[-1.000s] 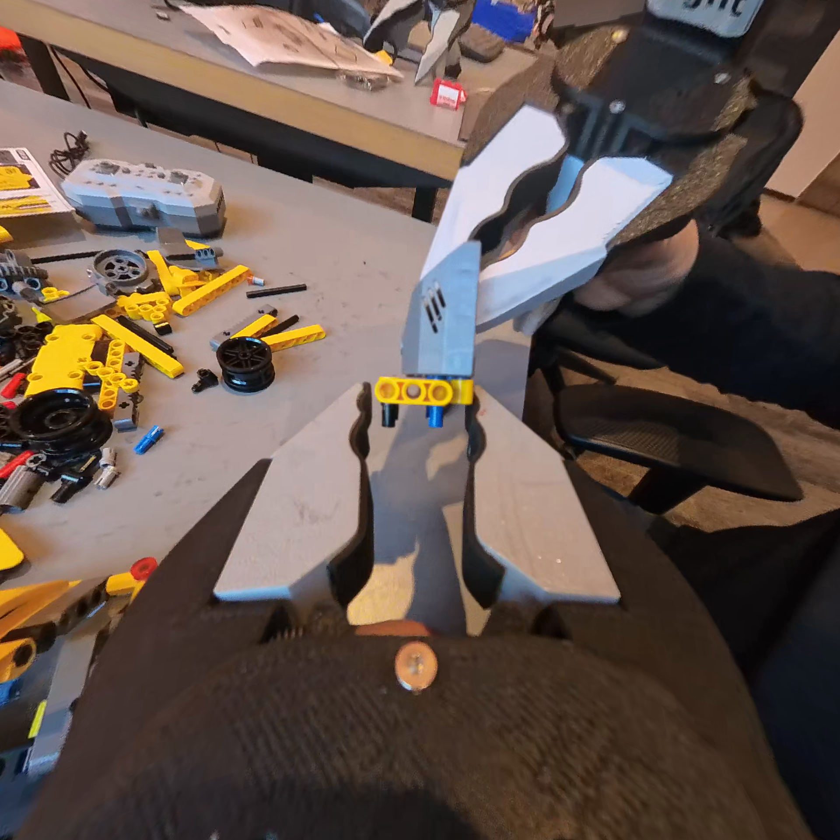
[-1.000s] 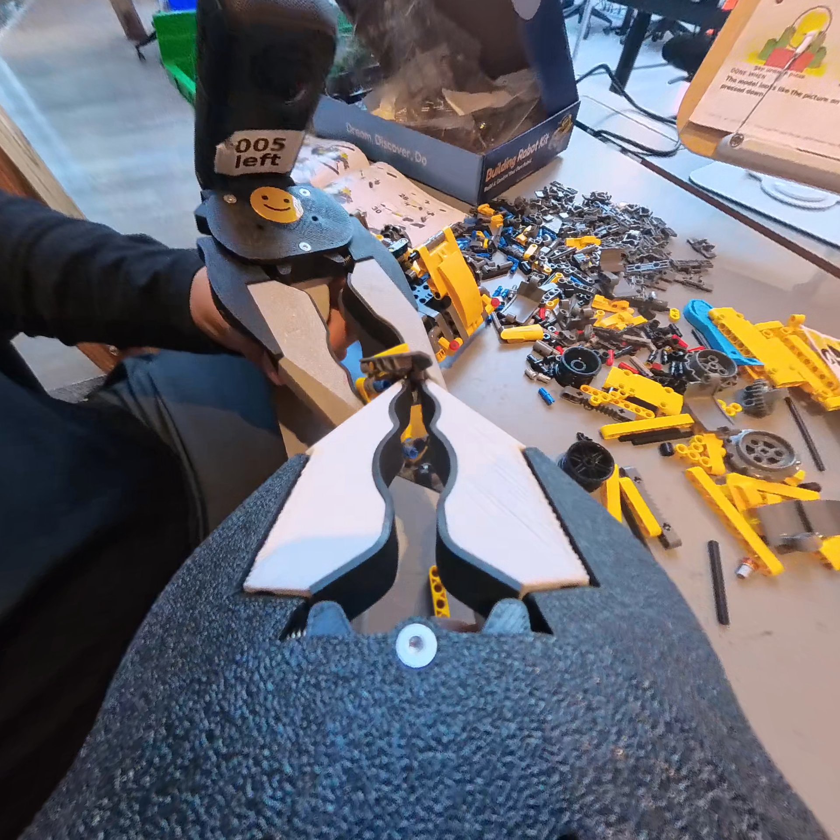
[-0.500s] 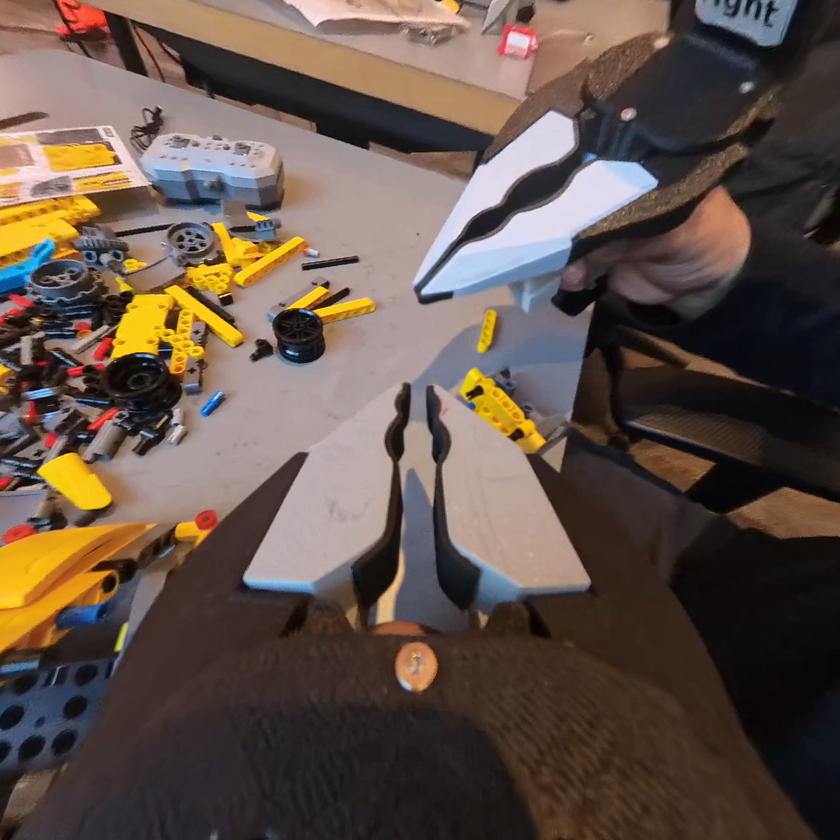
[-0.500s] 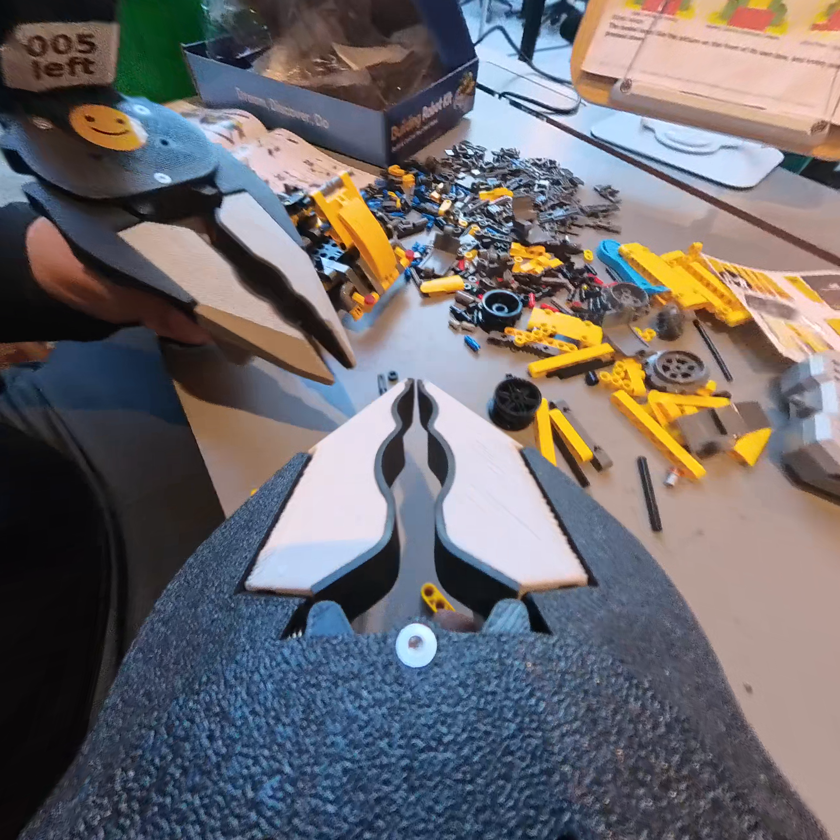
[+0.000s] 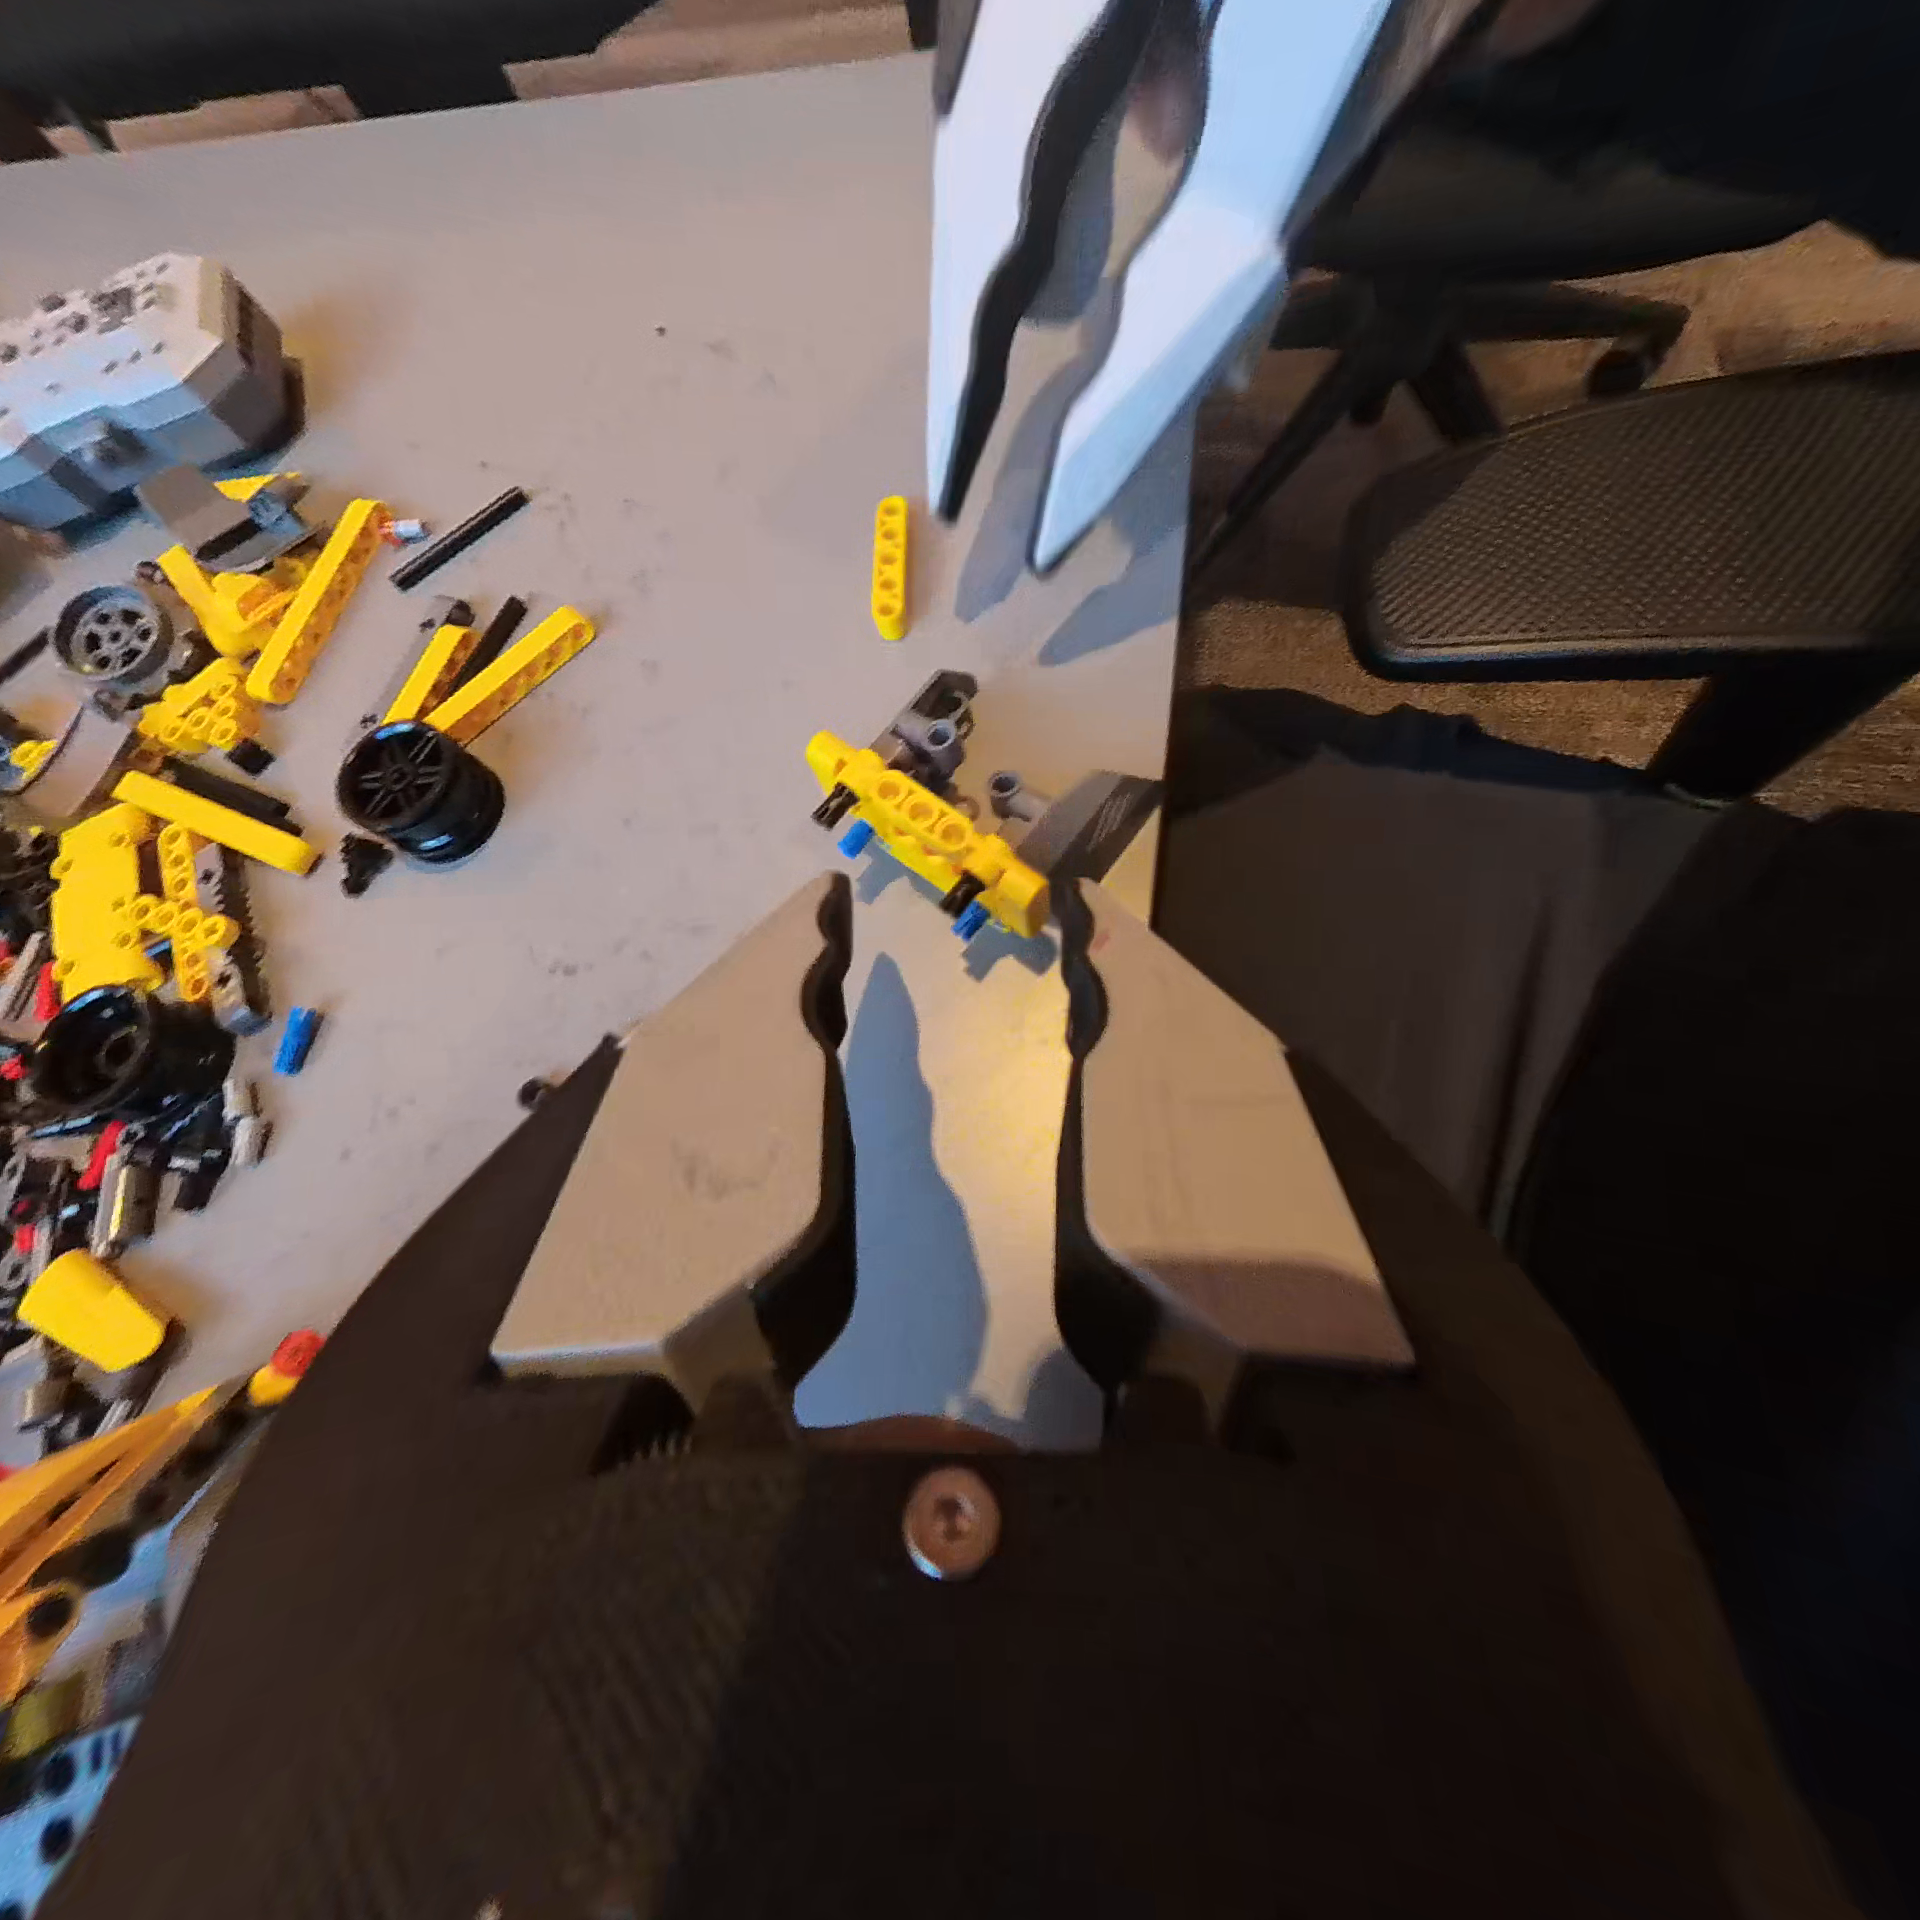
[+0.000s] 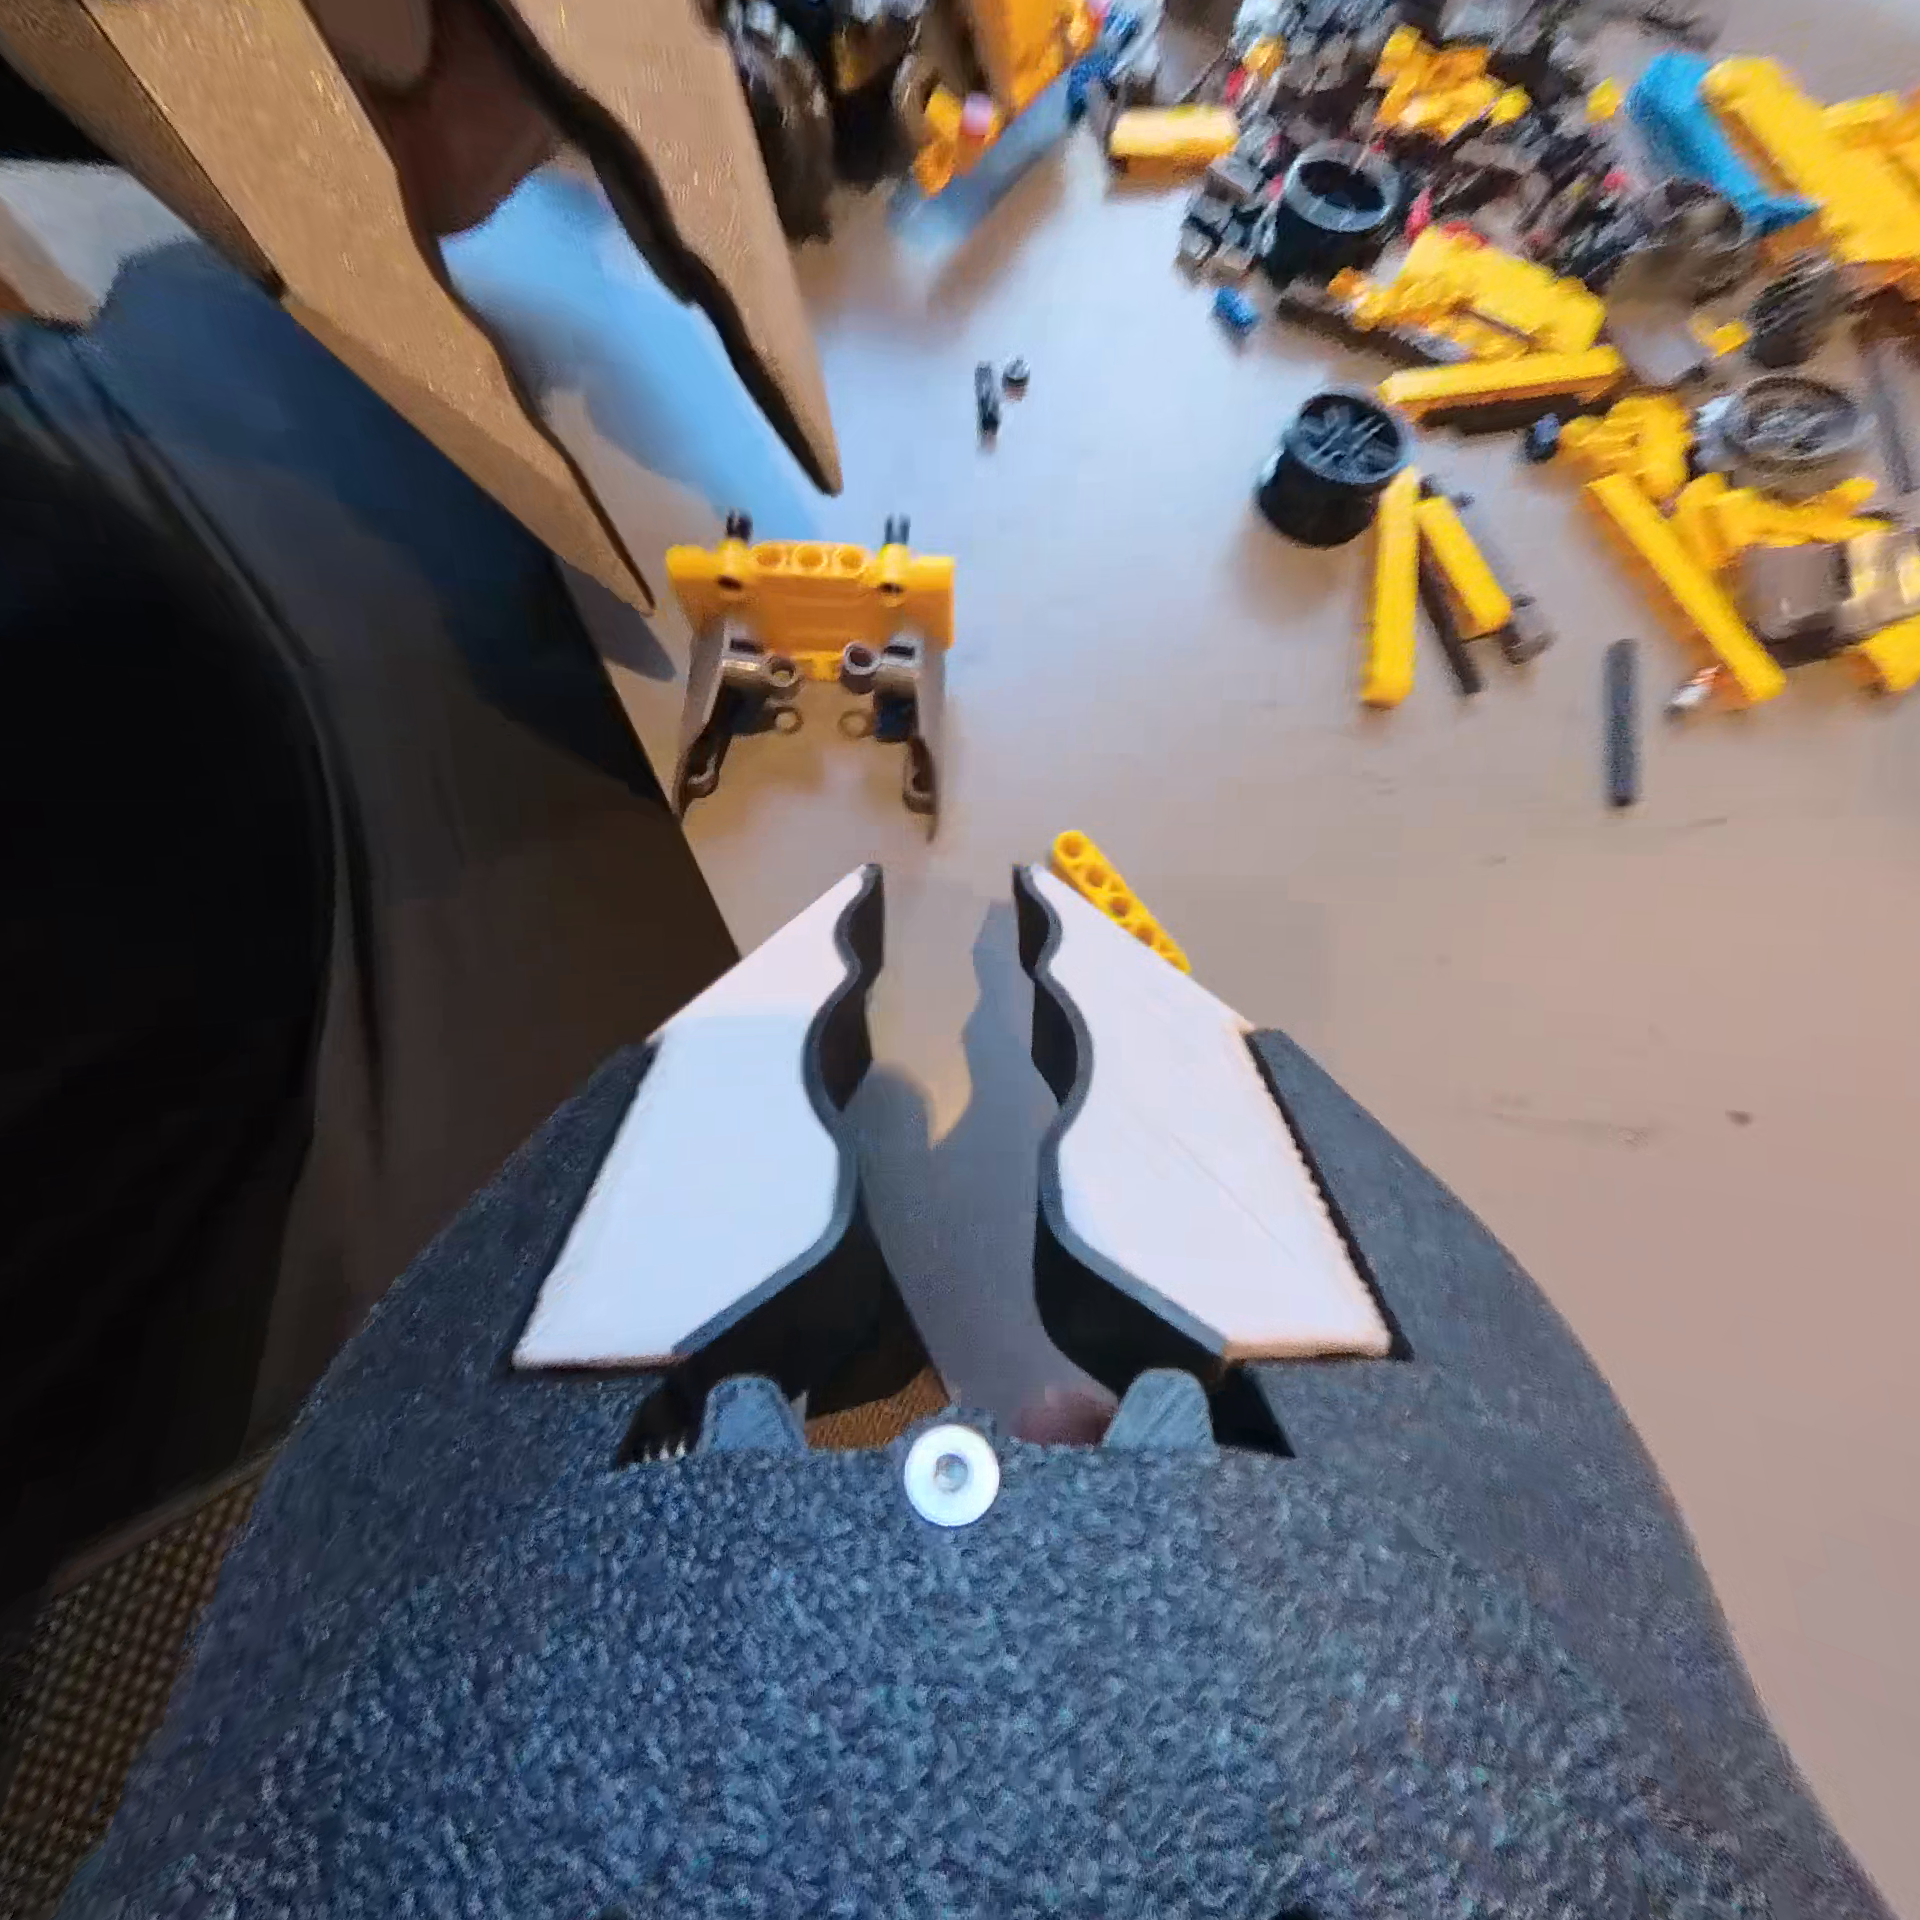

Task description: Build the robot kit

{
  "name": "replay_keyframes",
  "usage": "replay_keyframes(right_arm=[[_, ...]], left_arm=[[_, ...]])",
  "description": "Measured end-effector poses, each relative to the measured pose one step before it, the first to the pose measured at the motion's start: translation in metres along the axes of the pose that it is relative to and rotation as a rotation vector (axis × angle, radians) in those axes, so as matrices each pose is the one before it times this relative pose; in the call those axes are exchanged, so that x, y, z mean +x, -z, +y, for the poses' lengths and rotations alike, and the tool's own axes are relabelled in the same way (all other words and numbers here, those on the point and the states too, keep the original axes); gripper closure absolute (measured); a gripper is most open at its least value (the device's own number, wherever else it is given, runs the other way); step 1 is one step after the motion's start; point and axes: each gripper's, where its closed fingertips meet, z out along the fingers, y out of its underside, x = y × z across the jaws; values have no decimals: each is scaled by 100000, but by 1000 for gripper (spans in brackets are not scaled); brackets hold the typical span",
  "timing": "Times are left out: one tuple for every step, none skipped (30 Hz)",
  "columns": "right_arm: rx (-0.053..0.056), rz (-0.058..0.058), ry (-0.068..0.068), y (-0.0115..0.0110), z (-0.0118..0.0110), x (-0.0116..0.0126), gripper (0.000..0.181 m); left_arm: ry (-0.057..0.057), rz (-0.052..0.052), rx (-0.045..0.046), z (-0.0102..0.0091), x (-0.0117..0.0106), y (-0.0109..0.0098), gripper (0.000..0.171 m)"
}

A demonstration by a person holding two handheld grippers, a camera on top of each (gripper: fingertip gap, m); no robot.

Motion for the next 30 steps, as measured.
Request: replay_keyframes(right_arm=[[-3330,487,764,-696,518,-214,149],[-2392,2533,1021,-596,373,206,145],[-378,1936,604,-354,71,207,145],[1586,-5,-537,-19,-265,43,144],[1796,-596,-973,169,-310,6,143],[1498,-390,-654,258,-233,13,143],[1042,373,-179,341,-114,76,142],[595,1980,521,455,-1,271,142],[1079,2968,743,646,12,442,143],[1968,3462,-447,855,-48,641,145],[3250,4592,-2373,1021,-182,1014,146],[5169,5138,-3983,1125,-407,1294,146],[7308,4897,-5304,1178,-660,1406,146],[8912,3659,-6645,1133,-871,1300,146],[9081,248,-7457,1005,-953,789,146],[7515,-3587,-7138,771,-820,90,147],[5216,-6116,-5368,482,-533,-509,148],[2886,-6687,-2970,137,-202,-849,149],[-103,-5225,-747,-270,243,-863,150],[-2920,-2847,1301,-678,606,-713,145],[-3997,-1924,2622,-977,716,-762,137],[-3152,-3633,2724,-1180,535,-1154,130],[-1273,-5780,1831,-1279,197,-1536,122],[205,-5282,817,-1330,-71,-1440,109],[503,-2890,614,-1293,-156,-1002,96],[387,-1343,1135,-1166,-144,-729,86],[-562,-1106,2054,-1001,-44,-661,77],[-1757,7,2793,-808,61,-477,71],[-1455,1704,3106,-611,-56,-202,73],[-298,2518,2945,-445,-257,-68,78]], left_arm=[[-67,1170,47,-120,273,-243,133],[-89,1026,-557,-12,181,-253,133],[-213,245,-1113,74,12,-229,133],[-530,203,-1325,104,-26,-209,133],[-750,755,-1295,132,27,-186,136],[-728,819,-1086,166,15,-190,142],[-244,850,-865,183,20,-173,150],[53,726,-140,110,27,-101,151],[384,587,433,16,14,-10,151],[505,234,395,46,-13,23,151],[699,-808,313,88,-185,70,152],[965,-1040,436,120,-219,97,152],[890,-554,1201,61,-120,167,152],[909,-743,2889,-156,-130,256,152],[1595,-147,3052,-217,-76,306,152],[2345,280,2440,-197,-73,291,152],[2213,234,2936,-302,-80,307,152],[1797,811,3666,-451,10,322,152],[1362,2054,4990,-664,237,365,152],[711,2908,6636,-907,449,427,152],[483,3154,7123,-1000,552,447,153],[909,2389,6227,-880,428,393,152],[1699,1389,4392,-598,190,280,152],[2128,1762,3584,-428,171,210,152],[2306,1917,3793,-409,158,170,153],[2539,1832,3972,-428,164,162,152],[2612,1678,4269,-551,157,175,152],[1944,2120,4639,-596,255,159,152],[1586,2400,4048,-485,306,133,152],[1763,1692,2671,-267,183,75,152]])
